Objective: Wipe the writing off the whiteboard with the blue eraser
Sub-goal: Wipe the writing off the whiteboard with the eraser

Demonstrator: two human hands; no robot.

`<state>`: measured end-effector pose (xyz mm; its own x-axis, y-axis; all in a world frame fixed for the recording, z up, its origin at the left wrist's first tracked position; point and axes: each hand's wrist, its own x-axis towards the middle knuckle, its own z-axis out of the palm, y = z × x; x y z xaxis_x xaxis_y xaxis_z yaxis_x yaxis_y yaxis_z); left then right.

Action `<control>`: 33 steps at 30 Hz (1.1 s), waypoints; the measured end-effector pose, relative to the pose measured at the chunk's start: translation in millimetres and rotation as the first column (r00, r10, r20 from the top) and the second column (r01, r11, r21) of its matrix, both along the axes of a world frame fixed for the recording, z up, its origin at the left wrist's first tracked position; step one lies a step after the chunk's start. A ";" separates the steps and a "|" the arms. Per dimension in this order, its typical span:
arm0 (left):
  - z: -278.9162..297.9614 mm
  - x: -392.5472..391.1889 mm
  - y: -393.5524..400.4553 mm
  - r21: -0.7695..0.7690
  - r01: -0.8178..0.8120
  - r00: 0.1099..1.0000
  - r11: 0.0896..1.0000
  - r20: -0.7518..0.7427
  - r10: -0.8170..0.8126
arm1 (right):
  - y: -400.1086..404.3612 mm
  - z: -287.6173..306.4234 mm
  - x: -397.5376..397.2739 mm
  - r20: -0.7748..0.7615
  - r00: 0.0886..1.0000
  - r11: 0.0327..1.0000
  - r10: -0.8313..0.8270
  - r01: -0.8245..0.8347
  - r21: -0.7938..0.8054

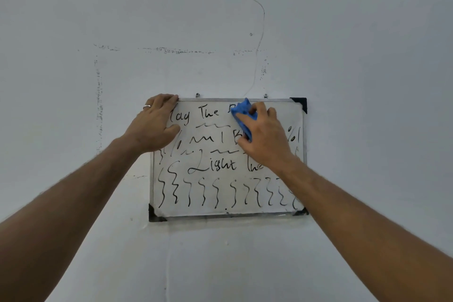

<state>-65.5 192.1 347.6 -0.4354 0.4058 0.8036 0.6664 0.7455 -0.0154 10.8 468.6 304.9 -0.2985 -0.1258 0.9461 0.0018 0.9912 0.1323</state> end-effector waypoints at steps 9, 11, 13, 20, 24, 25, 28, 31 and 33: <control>-2.8 -5.4 2.1 0.003 -0.007 1.000 1.000 -0.018 0.007 | -5.1 0.4 -3.4 -0.010 0.998 0.996 0.066 -0.067 -0.064; -4.2 -6.5 5.0 0.020 0.001 1.000 1.000 -0.028 0.000 | -24.4 -1.1 -7.8 -0.016 0.996 0.988 0.088 -0.089 -0.124; -5.0 -6.5 4.8 0.033 0.006 0.999 0.999 -0.036 -0.005 | -33.2 -12.6 -11.6 0.016 0.996 0.996 0.085 -0.084 -0.043; -5.3 -7.0 2.8 0.045 0.030 0.999 0.999 -0.039 -0.028 | -51.4 -6.5 -21.7 -0.077 0.993 0.968 0.086 -0.102 -0.229; -5.7 -7.5 -1.4 0.044 0.048 0.998 0.998 -0.036 -0.046 | -43.9 -20.8 -23.2 -0.034 0.995 0.992 0.092 -0.095 -0.085; -5.3 -7.4 -2.4 0.039 0.052 0.998 0.998 -0.038 -0.050 | -37.6 -17.8 -21.6 -0.059 0.994 0.987 0.088 -0.095 -0.132; -5.0 -8.2 -2.3 0.040 0.058 0.998 0.998 -0.042 -0.056 | -46.1 -5.4 -24.2 -0.130 0.988 0.948 0.085 -0.120 -0.294; -6.0 -10.3 -3.5 0.039 0.062 0.997 0.997 -0.042 -0.060 | -57.0 -13.0 -27.4 -0.057 0.989 0.972 0.133 -0.142 -0.186; -6.3 -10.2 -5.0 0.027 0.057 0.998 0.998 -0.041 -0.056 | -43.8 -18.4 -22.7 -0.024 0.991 0.980 0.135 -0.137 -0.142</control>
